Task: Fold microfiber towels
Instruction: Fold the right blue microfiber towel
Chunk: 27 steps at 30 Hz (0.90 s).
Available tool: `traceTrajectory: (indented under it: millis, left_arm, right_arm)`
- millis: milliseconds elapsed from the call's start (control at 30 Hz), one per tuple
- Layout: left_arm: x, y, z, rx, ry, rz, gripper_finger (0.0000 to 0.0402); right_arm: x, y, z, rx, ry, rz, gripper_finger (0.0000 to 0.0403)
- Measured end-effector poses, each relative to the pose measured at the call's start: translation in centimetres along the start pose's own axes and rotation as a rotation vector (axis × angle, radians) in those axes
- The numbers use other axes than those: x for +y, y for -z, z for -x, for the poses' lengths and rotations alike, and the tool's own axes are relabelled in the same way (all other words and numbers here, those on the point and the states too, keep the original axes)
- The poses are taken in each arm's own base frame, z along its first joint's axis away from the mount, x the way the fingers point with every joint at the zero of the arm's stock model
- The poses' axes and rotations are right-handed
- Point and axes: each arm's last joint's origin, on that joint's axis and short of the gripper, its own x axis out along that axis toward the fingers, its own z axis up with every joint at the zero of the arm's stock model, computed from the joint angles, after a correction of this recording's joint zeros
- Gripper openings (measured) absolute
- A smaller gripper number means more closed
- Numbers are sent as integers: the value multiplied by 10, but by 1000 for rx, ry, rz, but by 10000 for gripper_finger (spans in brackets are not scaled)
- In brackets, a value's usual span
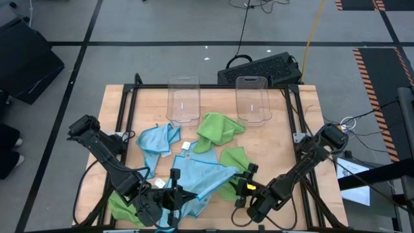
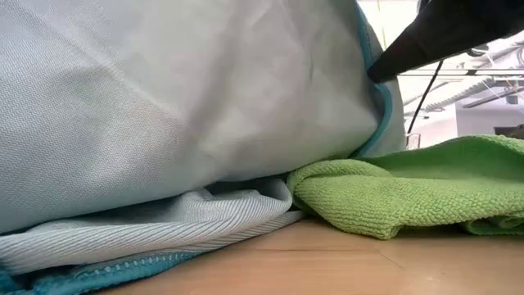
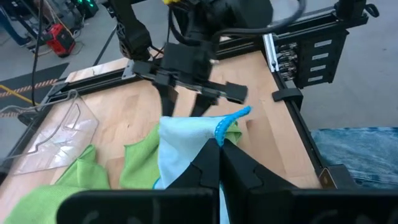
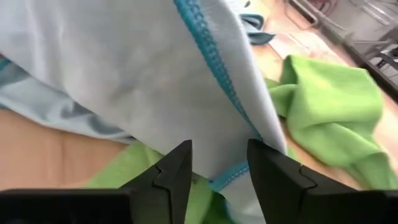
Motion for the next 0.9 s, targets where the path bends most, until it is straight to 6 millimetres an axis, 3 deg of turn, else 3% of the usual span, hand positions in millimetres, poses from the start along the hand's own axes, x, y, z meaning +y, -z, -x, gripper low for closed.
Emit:
traceTrajectory:
  millis: [567,767,900]
  left_arm:
    - [0,2,0,16,-3,11,3]
    - [0,2,0,17,-3,11,3]
    - [0,3,0,23,-4,14,3]
  right_arm:
    - [-58,-21,13,107,105,59,146]
    - [-37,-18,29,112,-82,-18,146]
    - [-18,-2,46,57,-211,-55,146]
